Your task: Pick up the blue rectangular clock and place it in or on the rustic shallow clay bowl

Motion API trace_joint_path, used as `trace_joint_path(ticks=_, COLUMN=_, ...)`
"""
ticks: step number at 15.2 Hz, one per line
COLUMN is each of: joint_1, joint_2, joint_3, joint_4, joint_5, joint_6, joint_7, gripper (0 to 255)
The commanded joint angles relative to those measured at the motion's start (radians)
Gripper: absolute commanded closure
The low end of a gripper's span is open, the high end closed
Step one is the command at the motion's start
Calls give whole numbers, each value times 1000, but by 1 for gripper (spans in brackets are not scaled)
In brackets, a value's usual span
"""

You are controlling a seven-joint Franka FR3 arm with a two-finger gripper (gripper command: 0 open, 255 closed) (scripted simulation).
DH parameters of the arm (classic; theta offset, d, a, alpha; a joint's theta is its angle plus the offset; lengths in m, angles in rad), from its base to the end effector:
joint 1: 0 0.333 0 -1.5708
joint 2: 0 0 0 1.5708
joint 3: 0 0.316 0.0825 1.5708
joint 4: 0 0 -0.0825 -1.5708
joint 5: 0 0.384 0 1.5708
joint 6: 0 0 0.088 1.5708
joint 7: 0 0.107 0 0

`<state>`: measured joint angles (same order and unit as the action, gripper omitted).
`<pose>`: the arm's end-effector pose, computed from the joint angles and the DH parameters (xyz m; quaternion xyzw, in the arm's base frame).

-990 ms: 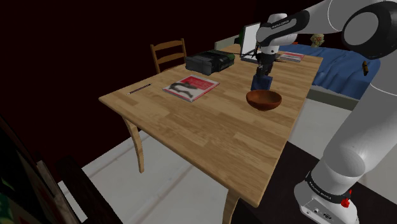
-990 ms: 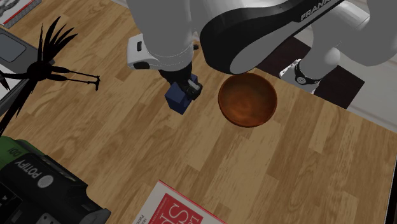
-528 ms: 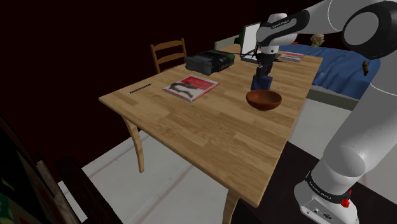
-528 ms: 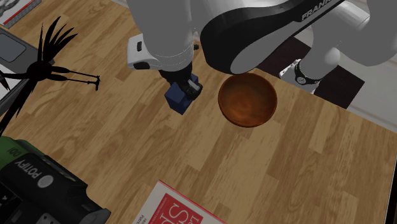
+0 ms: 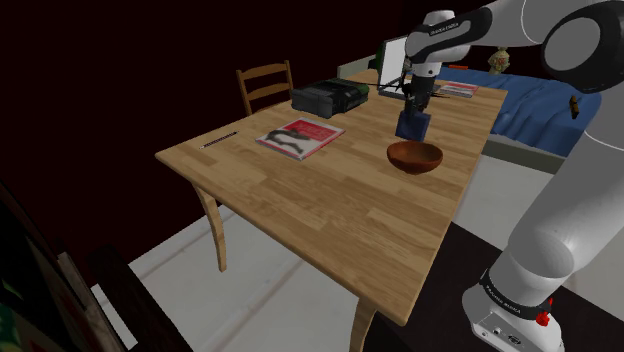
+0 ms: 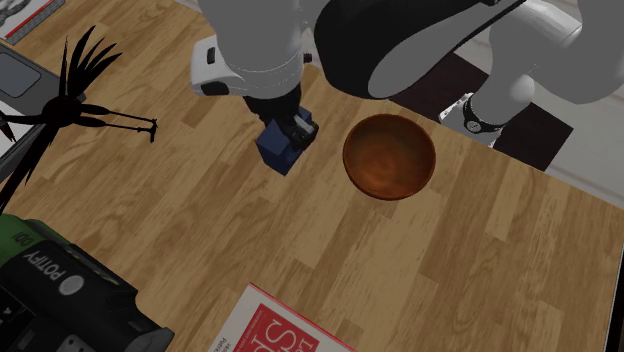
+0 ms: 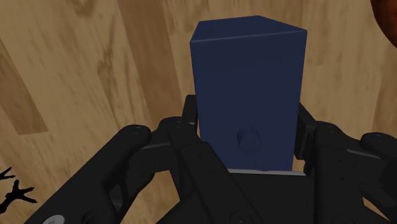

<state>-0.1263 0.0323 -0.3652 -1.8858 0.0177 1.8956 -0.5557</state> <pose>0.5014 -0.2648 0.4853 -0.9995 -0.0292 0.0075 0.0073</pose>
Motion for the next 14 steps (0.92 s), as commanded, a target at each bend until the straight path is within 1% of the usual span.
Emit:
trace_joint_path(ticks=1, joint_1=0, joint_2=-4, joint_3=0, joint_4=22, joint_5=-2, joint_6=-25, joint_7=2, gripper=255)
trace_joint_path(ticks=14, joint_1=0, joint_2=-9, joint_3=0, joint_4=191, joint_5=-4, joint_6=-199, joint_7=4, gripper=255)
